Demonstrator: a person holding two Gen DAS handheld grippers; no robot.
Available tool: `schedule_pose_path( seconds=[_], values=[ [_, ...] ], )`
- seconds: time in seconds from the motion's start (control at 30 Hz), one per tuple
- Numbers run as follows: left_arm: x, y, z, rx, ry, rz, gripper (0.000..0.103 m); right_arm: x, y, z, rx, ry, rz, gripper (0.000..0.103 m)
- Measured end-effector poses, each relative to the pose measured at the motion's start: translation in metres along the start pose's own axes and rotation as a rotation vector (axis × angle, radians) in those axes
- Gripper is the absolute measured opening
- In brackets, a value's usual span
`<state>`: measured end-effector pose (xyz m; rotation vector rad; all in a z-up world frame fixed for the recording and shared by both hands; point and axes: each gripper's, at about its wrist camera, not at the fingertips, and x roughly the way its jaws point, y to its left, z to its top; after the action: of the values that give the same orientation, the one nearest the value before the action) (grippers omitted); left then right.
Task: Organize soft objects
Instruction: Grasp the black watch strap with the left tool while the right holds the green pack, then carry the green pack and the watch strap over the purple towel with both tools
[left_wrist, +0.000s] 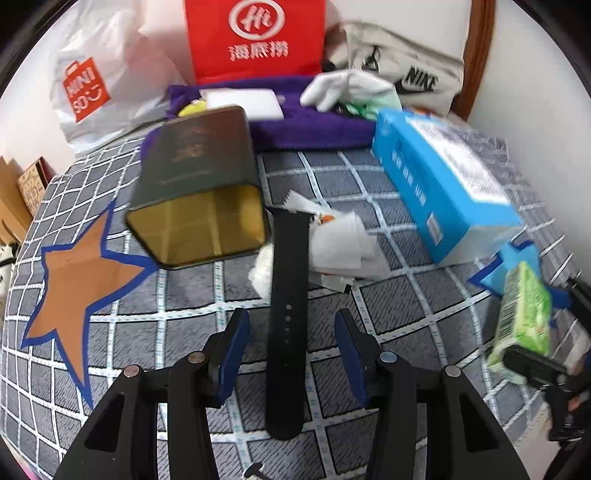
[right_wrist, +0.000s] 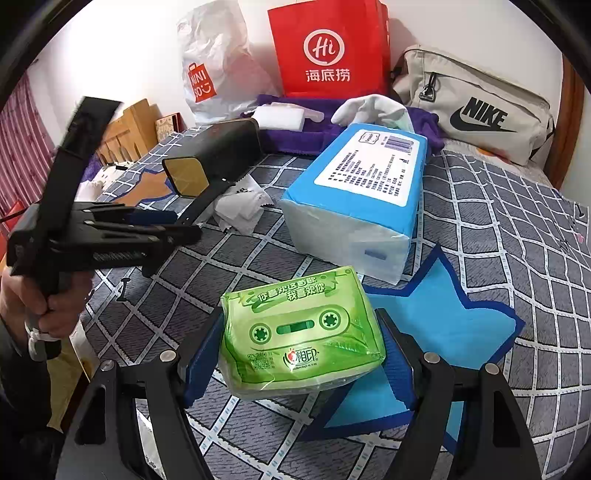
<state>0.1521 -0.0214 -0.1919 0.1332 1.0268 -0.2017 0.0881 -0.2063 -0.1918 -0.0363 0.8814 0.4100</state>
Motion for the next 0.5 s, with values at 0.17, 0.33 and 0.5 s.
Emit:
schedule_pose_path(
  seconds=[0.17, 0.33, 0.5],
  values=[
    [-0.009, 0.005, -0.001, -0.019, -0.023, -0.048, 0.019, -0.002, -0.002, 0.001, -0.008, -0.001, -0.021, 0.077],
    [-0.03, 0.015, -0.003, -0.049, -0.054, -0.093, 0.019, -0.01, -0.003, 0.005, -0.005, -0.02, -0.019, 0.077],
    [-0.047, 0.019, -0.002, -0.068, -0.084, -0.098, 0.019, -0.023, -0.001, 0.01, -0.014, -0.049, -0.011, 0.077]
  ],
)
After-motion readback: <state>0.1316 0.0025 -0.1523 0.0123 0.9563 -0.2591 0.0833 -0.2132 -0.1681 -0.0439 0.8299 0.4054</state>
